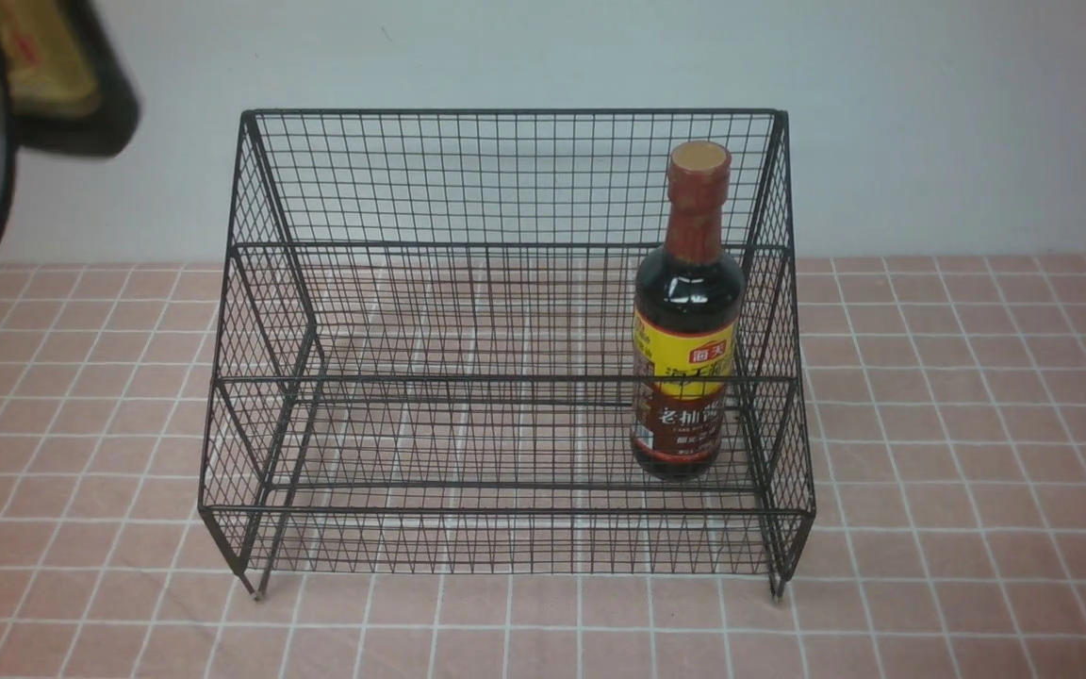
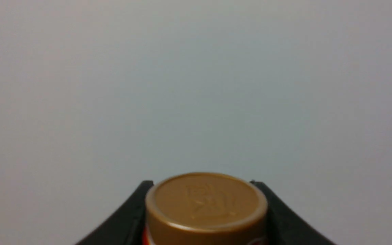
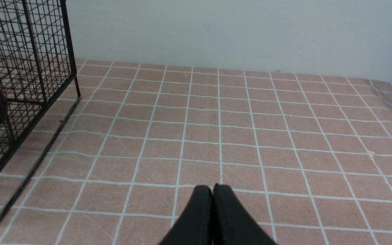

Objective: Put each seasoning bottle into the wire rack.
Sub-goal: Use the left arm to put the condiment bottle back on the shelf

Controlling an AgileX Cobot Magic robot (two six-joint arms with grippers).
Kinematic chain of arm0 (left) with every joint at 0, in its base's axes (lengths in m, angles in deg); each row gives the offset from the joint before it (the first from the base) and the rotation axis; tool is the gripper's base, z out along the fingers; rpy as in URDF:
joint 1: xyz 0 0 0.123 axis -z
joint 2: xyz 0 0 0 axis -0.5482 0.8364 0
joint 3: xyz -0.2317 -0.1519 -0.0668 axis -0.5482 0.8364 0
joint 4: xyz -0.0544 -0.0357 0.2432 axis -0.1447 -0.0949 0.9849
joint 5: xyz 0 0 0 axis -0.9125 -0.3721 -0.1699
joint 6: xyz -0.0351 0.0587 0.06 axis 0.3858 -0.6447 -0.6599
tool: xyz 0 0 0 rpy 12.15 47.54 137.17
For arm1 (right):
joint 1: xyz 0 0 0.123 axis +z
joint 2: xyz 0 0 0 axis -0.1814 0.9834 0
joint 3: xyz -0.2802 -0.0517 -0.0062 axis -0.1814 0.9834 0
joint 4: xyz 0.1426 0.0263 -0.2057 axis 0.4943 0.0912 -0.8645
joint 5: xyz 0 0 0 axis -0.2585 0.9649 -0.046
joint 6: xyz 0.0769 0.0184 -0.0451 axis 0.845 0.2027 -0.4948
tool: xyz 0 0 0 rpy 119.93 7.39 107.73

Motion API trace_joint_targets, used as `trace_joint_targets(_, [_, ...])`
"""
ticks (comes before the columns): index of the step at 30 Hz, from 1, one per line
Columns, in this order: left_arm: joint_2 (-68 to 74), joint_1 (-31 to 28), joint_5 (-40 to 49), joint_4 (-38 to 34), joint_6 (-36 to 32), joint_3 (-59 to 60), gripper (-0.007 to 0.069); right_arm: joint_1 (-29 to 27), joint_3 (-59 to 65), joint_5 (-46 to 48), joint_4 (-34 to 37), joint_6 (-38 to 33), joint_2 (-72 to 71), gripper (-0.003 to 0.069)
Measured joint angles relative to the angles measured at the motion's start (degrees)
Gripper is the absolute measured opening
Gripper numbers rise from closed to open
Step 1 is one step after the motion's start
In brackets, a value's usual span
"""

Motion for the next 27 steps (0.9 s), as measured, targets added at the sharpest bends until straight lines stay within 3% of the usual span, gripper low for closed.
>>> trace_joint_targets(9, [12.0,8.9,0.3,0.0,-0.1,-7.1,0.0304,0.0,0.0,0.0,0.0,0.0,0.0,-0.0015])
trace_joint_targets(27, [21.7,9.3,1.4,-7.2,-3.3,-7.5,0.0304,0.0,0.0,0.0,0.0,0.0,0.0,-0.0015])
